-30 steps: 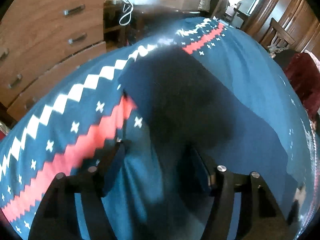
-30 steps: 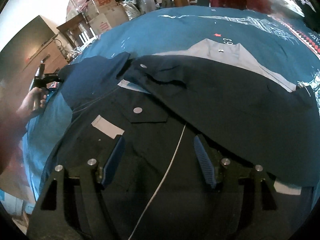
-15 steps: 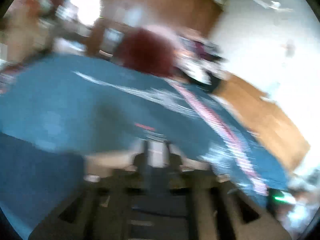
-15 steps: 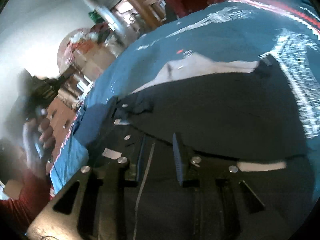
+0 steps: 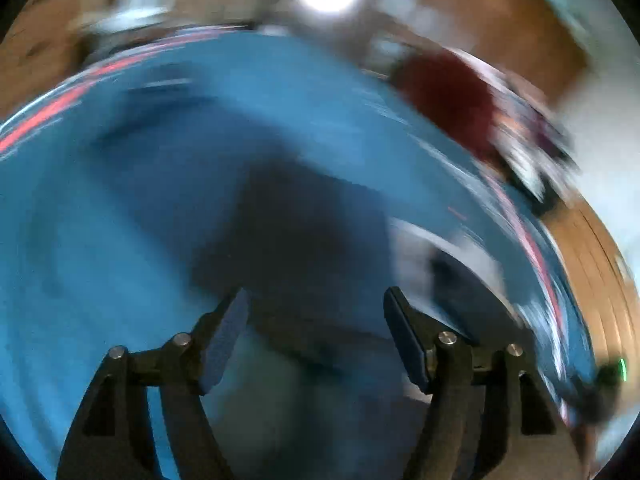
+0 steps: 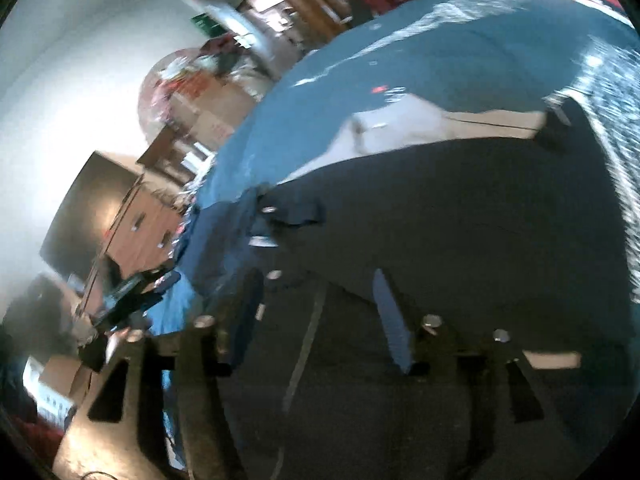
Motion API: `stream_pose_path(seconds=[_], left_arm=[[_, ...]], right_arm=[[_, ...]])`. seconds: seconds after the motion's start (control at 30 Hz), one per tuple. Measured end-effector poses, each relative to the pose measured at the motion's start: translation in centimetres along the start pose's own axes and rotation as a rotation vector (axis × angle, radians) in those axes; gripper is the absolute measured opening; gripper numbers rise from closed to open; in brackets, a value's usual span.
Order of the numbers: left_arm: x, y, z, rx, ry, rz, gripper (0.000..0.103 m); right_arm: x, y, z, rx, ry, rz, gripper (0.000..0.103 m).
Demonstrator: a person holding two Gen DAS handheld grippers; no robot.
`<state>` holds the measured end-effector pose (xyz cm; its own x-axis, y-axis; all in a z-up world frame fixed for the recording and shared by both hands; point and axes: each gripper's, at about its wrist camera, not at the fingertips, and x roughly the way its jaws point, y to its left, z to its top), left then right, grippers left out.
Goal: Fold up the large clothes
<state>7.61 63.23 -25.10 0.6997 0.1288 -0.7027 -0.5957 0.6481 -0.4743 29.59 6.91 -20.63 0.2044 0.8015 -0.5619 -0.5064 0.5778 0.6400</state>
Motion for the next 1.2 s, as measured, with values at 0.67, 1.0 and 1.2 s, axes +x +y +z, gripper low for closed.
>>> stream_pose_path(seconds=[0.67, 1.0, 1.2], left_arm=[[9.3, 7.7, 12.6, 0.222, 0.070, 0.297, 0.068], [2.7, -3.3, 12.4, 0.171, -0.094, -0.126, 0.001], [-1.5, -22.1, 5.4, 0.417, -0.097, -0.486, 0.005]], right_arm=[[8.5, 2.3, -2.7, -0.018, 0.163, -0.038, 0.070], [6.5, 4.0, -1.3, -0.063, 0.080, 0.029, 0.048], [2.9, 2.5, -0.4, -0.019, 0.007, 0.053, 0.048]])
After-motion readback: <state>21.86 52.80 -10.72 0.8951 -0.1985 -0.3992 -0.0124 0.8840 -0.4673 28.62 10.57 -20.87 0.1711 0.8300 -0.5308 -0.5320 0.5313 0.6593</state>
